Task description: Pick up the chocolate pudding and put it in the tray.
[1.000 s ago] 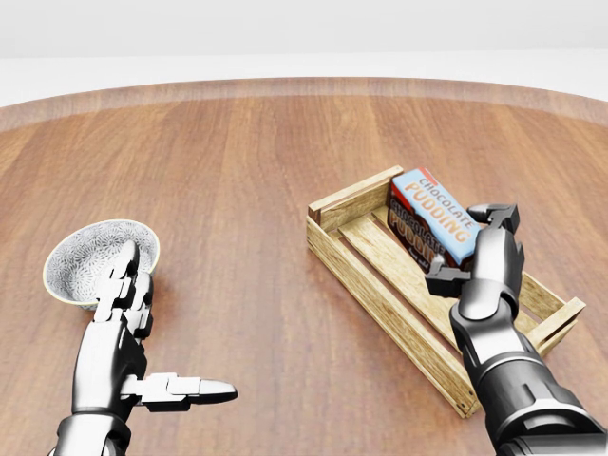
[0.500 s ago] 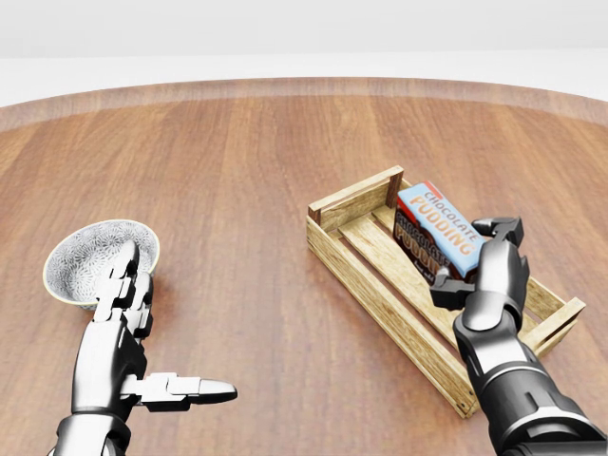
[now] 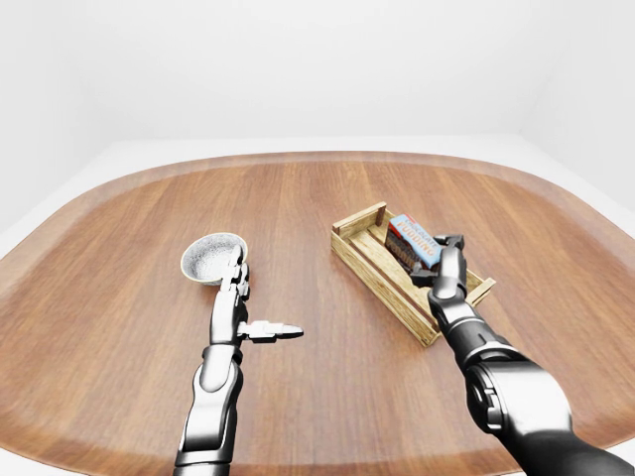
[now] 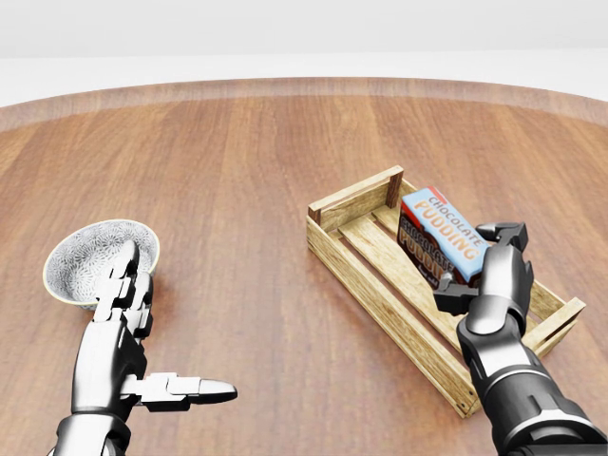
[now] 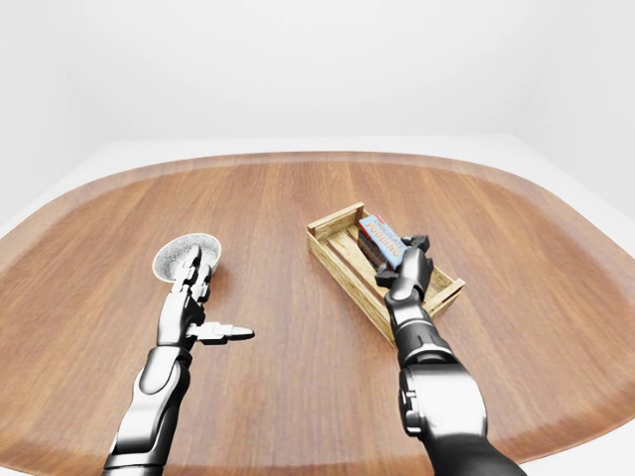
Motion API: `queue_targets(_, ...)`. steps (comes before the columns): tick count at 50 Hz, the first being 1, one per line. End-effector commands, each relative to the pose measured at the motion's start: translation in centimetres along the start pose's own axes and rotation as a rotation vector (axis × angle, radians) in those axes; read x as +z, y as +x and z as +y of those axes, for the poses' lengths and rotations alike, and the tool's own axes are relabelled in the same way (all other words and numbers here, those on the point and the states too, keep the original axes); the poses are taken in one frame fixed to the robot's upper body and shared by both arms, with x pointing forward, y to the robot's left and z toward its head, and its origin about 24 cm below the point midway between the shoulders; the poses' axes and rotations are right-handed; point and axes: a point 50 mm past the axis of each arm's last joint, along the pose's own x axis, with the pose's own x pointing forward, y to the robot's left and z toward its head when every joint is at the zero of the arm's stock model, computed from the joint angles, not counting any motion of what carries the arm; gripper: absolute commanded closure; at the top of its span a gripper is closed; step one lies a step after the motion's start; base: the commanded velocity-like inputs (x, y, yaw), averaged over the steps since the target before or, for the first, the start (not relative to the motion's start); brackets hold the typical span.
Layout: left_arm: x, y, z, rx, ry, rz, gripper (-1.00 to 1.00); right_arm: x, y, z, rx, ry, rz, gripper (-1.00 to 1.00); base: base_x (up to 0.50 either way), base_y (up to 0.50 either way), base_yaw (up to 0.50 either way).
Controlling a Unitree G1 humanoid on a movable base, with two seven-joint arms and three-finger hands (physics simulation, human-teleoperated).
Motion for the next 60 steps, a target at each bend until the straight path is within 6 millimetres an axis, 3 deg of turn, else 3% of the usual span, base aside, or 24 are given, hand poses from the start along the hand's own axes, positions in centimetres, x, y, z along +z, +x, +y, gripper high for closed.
queue_targets(1, -0.1, 0.1, -0.1, -0.013, -0.017, 0.010, -1.00, -0.4, -0.1, -0.2, -0.024, 0.003, 0.015, 1.00, 0.00, 0.00, 0.00)
queue_targets(5, -0.1, 0.1, -0.1, -0.013, -0.017, 0.010, -1.00, -1.3, -0.3, 0.0, -0.030, -0.025, 0.034, 1.00, 0.00, 0.00, 0.00)
queue_targets(16, -0.2, 0.1, -0.1, -0.014, -0.016, 0.011, -1.00, -0.6, 0.0, -0.3, -0.035, -0.024, 0.013, 1.00, 0.00, 0.00, 0.00)
queue_targets(25, -0.2, 0.1, -0.1, -0.015, -0.016, 0.010, -1.00, -2.0, -0.5, -0.2, -0.047, -0.068, 0.038, 1.00, 0.00, 0.00, 0.00)
queue_targets(33, -0.2, 0.1, -0.1, -0.016, -0.016, 0.010, -1.00, -1.1, -0.1, -0.4, -0.048, -0.059, 0.017, 1.00, 0.00, 0.00, 0.00)
queue_targets(56, -0.2, 0.1, -0.1, -0.017, -0.015, 0.010, -1.00, -1.7, -0.4, -0.2, -0.048, -0.092, 0.022, 1.00, 0.00, 0.00, 0.00)
queue_targets(60, -0.2, 0.1, -0.1, -0.016, -0.016, 0.009, -1.00, -2.9, -0.8, 0.1, -0.030, -0.124, 0.042, 1.00, 0.00, 0.00, 0.00)
